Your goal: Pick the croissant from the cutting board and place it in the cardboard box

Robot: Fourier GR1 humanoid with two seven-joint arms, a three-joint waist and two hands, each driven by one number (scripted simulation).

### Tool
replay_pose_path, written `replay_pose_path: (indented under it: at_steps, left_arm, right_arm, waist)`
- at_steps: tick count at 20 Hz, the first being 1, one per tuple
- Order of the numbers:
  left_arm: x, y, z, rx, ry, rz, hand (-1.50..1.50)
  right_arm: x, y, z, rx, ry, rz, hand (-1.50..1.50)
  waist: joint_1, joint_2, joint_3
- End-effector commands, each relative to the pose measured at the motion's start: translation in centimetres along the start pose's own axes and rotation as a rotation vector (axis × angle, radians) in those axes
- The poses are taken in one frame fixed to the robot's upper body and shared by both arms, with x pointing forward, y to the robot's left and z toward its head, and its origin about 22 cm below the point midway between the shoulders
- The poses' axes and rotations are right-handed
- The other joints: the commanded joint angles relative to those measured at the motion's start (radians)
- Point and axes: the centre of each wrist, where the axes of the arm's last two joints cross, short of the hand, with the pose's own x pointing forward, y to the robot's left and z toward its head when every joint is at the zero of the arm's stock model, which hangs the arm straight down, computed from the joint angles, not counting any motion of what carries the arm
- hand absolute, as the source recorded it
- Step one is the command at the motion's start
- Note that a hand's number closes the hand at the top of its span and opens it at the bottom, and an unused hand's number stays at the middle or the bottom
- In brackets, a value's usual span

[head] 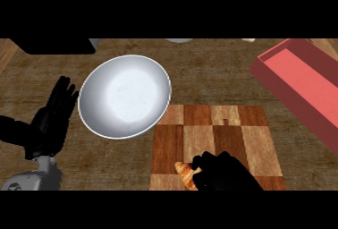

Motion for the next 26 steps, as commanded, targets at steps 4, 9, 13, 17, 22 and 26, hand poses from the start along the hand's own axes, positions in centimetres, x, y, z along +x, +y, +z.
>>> replay_pose_path:
  at_steps: [4, 9, 13, 17, 22, 26]
  left_arm:
    - [-0.4, -1.1, 1.2, 0.0, -0.001, 0.011, 0.0]
    - [0.3, -1.3, 1.0, -0.012, 0.002, -0.005, 0.0]
    - [0.3, -1.0, 1.2, -0.019, -0.014, 0.002, 0.0]
    - [-0.1, 0.3, 0.8, -0.005, -0.01, -0.005, 0.0]
    - [0.2, -0.9, 0.2, -0.006, -0.009, 0.009, 0.0]
    - [-0.9, -0.8, 0.0, -0.015, -0.016, 0.01, 0.0]
  right_arm:
    - [1.9, -5.7, 5.3, -0.111, -0.081, -0.028, 1.5]
    - [2.1, -8.5, 5.7, -0.378, 0.083, -0.191, 1.5]
    - [0.8, -10.2, 5.7, -0.501, 0.228, -0.2, 1.5]
    - [-1.4, -12.3, 6.5, -0.557, 0.31, -0.192, 1.5]
    - [-5.8, -14.9, 4.3, -0.529, 0.377, -0.223, 1.5]
    - [-11.1, -16.1, 2.2, -0.556, 0.432, -0.243, 1.5]
  waist:
    - [0.003, 0.001, 0.001]
    - [0.005, 0.001, 0.001]
    - [0.007, 0.001, 0.001]
    - [0.006, 0.004, 0.001]
    - [0.009, 0.004, 0.001]
    - [0.012, 0.006, 0.001]
